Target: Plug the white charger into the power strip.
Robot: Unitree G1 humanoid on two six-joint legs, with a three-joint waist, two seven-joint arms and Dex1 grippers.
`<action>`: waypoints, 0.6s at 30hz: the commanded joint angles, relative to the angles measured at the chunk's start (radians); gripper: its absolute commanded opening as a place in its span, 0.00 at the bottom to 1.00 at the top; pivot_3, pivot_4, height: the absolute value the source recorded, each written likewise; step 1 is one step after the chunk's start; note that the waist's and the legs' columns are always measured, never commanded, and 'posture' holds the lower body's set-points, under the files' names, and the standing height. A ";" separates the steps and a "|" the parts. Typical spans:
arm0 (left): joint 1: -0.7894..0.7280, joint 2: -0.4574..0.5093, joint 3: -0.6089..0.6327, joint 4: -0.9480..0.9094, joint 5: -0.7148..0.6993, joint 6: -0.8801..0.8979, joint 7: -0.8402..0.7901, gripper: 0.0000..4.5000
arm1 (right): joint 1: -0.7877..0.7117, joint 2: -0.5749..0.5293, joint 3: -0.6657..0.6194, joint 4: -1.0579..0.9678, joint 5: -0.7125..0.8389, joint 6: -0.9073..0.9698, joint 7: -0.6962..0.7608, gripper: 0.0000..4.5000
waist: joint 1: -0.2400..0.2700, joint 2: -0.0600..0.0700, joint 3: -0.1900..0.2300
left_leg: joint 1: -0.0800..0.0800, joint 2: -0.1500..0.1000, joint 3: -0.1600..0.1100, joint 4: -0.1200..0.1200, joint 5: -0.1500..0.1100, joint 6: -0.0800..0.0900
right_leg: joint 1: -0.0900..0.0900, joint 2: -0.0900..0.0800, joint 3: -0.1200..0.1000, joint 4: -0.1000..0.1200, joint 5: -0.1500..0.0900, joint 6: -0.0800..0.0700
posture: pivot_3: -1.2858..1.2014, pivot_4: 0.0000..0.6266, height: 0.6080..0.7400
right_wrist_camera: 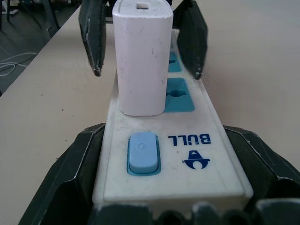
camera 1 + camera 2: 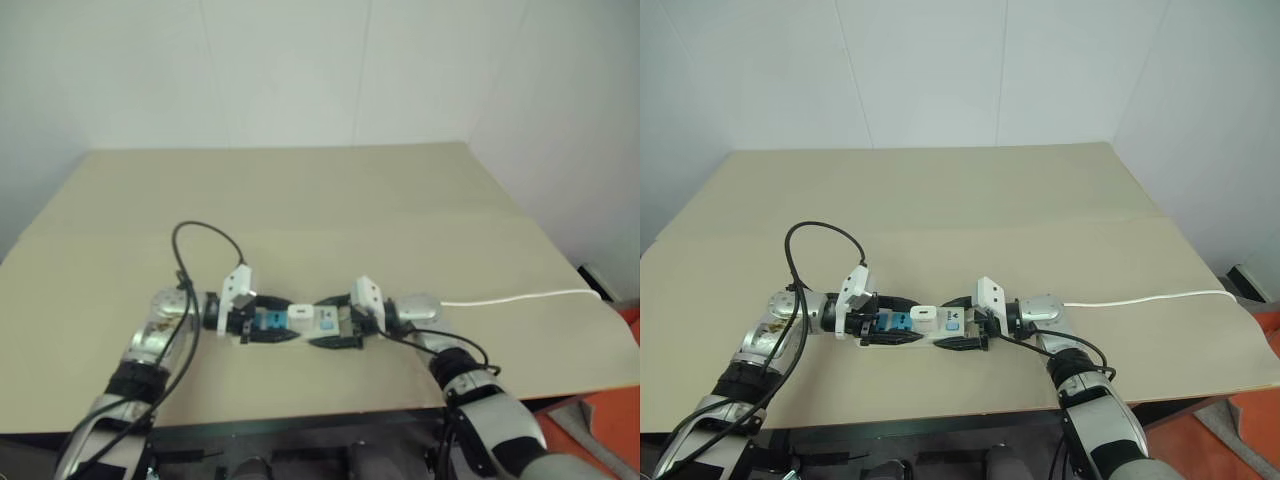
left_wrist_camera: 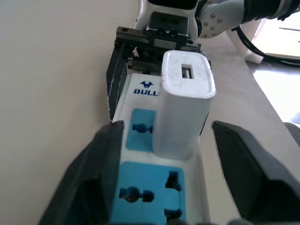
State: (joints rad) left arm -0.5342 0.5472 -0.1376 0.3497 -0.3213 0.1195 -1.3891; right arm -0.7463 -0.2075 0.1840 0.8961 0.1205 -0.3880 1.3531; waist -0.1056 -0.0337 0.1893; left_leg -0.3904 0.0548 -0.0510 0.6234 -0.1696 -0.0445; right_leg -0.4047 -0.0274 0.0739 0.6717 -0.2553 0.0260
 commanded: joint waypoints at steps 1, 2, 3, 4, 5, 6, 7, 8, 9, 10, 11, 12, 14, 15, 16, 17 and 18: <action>-0.030 -0.001 0.038 -0.019 -0.024 0.009 0.012 0.99 | 0.007 0.011 0.028 0.006 -0.035 0.006 0.001 0.76 | 0.000 0.000 0.000 | 0.000 0.000 0.000 0.000 0.000 0.000 | 0.000 0.000 0.000 0.000 0.000 0.000 | 0.52 0.24 1.00; -0.034 0.000 0.047 -0.027 -0.031 0.012 0.016 0.99 | 0.007 0.011 0.029 0.006 -0.035 0.006 0.000 0.76 | -0.001 0.000 0.000 | 0.000 0.000 0.000 0.000 0.000 0.000 | 0.000 0.000 0.000 0.000 0.000 0.000 | 0.52 0.24 1.00; -0.040 0.000 0.059 -0.039 -0.039 0.012 0.025 0.99 | 0.008 0.012 0.029 0.006 -0.035 0.006 0.000 0.76 | -0.001 0.000 0.000 | 0.000 0.000 0.000 0.000 0.000 0.000 | 0.000 0.000 0.000 0.000 0.000 0.000 | 0.52 0.24 1.00; -0.045 0.002 0.070 -0.051 -0.047 0.018 0.031 0.99 | 0.009 0.012 0.029 0.005 -0.035 0.006 0.000 0.76 | -0.001 0.000 0.000 | 0.000 0.000 0.000 0.000 0.000 0.000 | 0.000 0.000 0.000 0.000 0.000 0.000 | 0.52 0.24 1.00; -0.059 0.018 0.083 -0.073 -0.071 0.048 0.017 0.99 | 0.010 0.012 0.030 0.004 -0.036 0.006 0.000 0.76 | -0.001 0.000 0.000 | 0.000 0.000 0.000 0.000 0.000 0.000 | 0.000 0.000 0.000 0.000 0.000 0.000 | 0.52 0.24 1.00; -0.072 0.035 0.099 -0.094 -0.095 0.078 0.006 0.99 | 0.012 0.012 0.031 0.003 -0.036 0.008 0.002 0.76 | -0.001 0.000 0.000 | 0.000 0.000 0.000 0.000 0.000 0.000 | 0.000 0.000 0.000 0.000 0.000 0.000 | 0.52 0.24 1.00; -0.082 0.050 0.110 -0.113 -0.110 0.104 0.003 0.99 | 0.013 0.011 0.031 0.003 -0.035 0.010 0.003 0.76 | -0.001 0.000 0.000 | -0.001 0.000 0.000 0.000 0.000 0.000 | 0.000 0.000 0.000 0.000 0.000 0.000 | 0.52 0.24 1.00; -0.093 0.073 0.122 -0.133 -0.126 0.124 -0.010 0.99 | 0.014 0.011 0.031 0.002 -0.035 0.011 0.003 0.76 | -0.002 0.000 0.000 | -0.001 0.000 0.000 0.000 0.000 0.000 | -0.001 0.000 0.000 0.000 0.000 0.000 | 0.52 0.24 1.00; -0.100 0.100 0.133 -0.153 -0.139 0.134 -0.030 1.00 | 0.013 0.011 0.032 0.001 -0.034 0.022 0.009 0.92 | -0.003 0.000 0.000 | -0.001 0.000 0.000 0.000 0.000 0.000 | -0.001 0.000 0.000 0.000 0.000 0.000 | 0.52 0.24 1.00; -0.102 0.121 0.142 -0.171 -0.148 0.140 -0.042 1.00 | 0.013 0.010 0.034 0.000 -0.033 0.028 0.014 0.97 | -0.004 0.000 0.000 | -0.001 0.000 0.000 -0.001 0.000 0.000 | -0.001 0.000 0.000 0.000 0.000 0.000 | 0.52 0.24 1.00; -0.104 0.142 0.156 -0.190 -0.159 0.150 -0.047 1.00 | 0.013 0.010 0.034 -0.002 -0.035 0.030 0.014 0.99 | -0.004 0.000 0.000 | -0.001 0.000 0.000 -0.001 0.000 0.000 | -0.001 0.000 0.000 -0.001 0.000 0.000 | 0.52 0.24 1.00; -0.102 0.159 0.167 -0.208 -0.168 0.159 -0.049 1.00 | 0.015 0.009 0.033 -0.006 -0.036 0.032 0.014 0.99 | -0.004 0.000 0.000 | 0.000 0.000 0.000 -0.002 0.000 0.000 | 0.000 0.000 0.000 -0.002 0.000 0.000 | 0.52 0.24 1.00; -0.086 0.190 0.199 -0.242 -0.185 0.166 -0.044 1.00 | 0.020 0.007 0.028 -0.022 -0.034 0.037 0.014 0.99 | -0.003 0.000 0.000 | -0.001 0.000 0.000 -0.002 0.000 0.000 | 0.000 0.000 0.000 -0.004 0.000 0.000 | 0.52 0.24 1.00; -0.075 0.201 0.212 -0.253 -0.192 0.167 -0.041 1.00 | 0.022 0.006 0.026 -0.029 -0.034 0.036 0.011 0.99 | -0.002 0.000 0.000 | -0.001 0.000 0.000 -0.002 0.000 0.000 | 0.000 0.000 -0.001 -0.004 0.000 0.000 | 0.52 0.24 1.00; -0.062 0.212 0.223 -0.262 -0.196 0.169 -0.037 1.00 | 0.025 0.003 0.024 -0.036 -0.035 0.032 0.005 0.99 | -0.002 0.000 0.000 | -0.001 0.000 0.000 -0.002 0.000 0.000 | 0.000 0.000 -0.001 -0.005 0.000 0.000 | 0.52 0.24 1.00; -0.049 0.220 0.231 -0.270 -0.197 0.168 -0.034 1.00 | 0.027 -0.001 0.022 -0.042 -0.036 0.029 0.000 0.99 | -0.002 0.000 0.000 | -0.001 0.000 0.000 -0.002 0.000 0.000 | 0.000 0.000 -0.001 -0.005 0.000 0.000 | 0.52 0.24 1.00; -0.037 0.228 0.238 -0.275 -0.198 0.167 -0.032 1.00 | 0.029 -0.005 0.019 -0.048 -0.035 0.029 0.000 0.99 | -0.002 0.000 0.000 | -0.001 0.001 0.000 -0.002 0.000 0.000 | 0.000 0.000 -0.001 -0.005 0.000 0.000 | 0.52 0.24 1.00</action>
State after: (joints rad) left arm -0.5747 0.7591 0.0661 0.1118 -0.5011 0.2867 -1.4252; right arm -0.7324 -0.2120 0.1911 0.8590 0.0966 -0.3667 1.3528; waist -0.1071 -0.0335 0.1897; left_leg -0.3918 0.0554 -0.0511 0.6209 -0.1697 -0.0447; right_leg -0.4048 -0.0275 0.0730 0.6662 -0.2554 0.0261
